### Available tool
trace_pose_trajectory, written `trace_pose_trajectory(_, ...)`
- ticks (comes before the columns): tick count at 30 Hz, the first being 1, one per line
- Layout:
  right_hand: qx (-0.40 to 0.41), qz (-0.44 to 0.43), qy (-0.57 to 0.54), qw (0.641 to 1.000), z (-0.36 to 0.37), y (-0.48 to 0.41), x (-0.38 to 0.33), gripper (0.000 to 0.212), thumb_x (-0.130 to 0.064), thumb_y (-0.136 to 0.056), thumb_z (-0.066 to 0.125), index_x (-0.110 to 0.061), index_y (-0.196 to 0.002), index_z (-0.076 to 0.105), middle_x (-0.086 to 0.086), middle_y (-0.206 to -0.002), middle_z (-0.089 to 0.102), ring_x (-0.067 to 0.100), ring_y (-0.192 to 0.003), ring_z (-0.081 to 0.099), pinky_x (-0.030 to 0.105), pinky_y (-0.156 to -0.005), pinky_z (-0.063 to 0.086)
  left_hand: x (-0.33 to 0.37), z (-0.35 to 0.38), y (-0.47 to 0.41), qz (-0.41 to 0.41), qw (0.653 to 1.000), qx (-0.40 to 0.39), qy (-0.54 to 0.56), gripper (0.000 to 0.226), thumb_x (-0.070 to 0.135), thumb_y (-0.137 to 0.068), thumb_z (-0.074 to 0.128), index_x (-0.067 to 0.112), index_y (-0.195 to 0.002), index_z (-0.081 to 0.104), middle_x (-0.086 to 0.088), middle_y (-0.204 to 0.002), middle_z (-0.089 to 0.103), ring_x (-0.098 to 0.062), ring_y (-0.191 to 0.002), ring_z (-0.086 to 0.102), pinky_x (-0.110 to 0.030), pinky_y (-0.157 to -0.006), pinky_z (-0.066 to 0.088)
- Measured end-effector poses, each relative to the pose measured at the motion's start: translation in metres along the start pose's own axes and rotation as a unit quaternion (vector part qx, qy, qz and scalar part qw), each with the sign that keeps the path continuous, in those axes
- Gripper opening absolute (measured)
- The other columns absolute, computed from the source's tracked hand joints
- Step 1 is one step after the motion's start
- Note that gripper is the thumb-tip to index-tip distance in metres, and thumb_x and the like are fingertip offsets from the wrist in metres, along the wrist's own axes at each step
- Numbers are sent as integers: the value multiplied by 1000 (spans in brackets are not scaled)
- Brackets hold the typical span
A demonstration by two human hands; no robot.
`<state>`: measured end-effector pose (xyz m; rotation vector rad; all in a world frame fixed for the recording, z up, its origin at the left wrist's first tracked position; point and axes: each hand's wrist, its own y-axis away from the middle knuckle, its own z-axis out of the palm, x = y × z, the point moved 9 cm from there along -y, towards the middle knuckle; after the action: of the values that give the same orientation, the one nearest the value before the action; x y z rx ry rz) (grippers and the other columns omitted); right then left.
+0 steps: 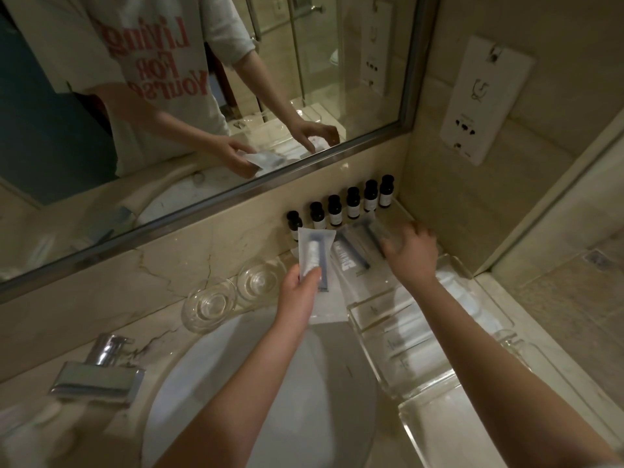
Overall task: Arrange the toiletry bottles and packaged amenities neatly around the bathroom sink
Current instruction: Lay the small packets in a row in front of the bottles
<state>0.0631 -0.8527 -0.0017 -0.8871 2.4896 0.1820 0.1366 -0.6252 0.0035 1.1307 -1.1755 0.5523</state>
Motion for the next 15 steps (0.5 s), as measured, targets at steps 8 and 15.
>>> trace_pose_trajectory(8,-278,5,-437,856,14,76,-46,19,-30,-94,52,-18,-95,66,0,-85,66,14,-76,60,26,-71,48,17,30,0,-28,989,-17,143,20,24,-92,57,13,-108,61,-4,-87,68,-19,-76,65,-33,-65,55)
trace_pose_trajectory(15,-241,-3,-426,872,2,70,-27,17,-13,-89,61,-11,-72,62,0,-67,57,4,-58,54,16,-60,45,31,48,-5,-17,992,-60,109,23,19,-87,62,19,-110,55,-1,-97,65,-18,-89,64,-35,-73,56)
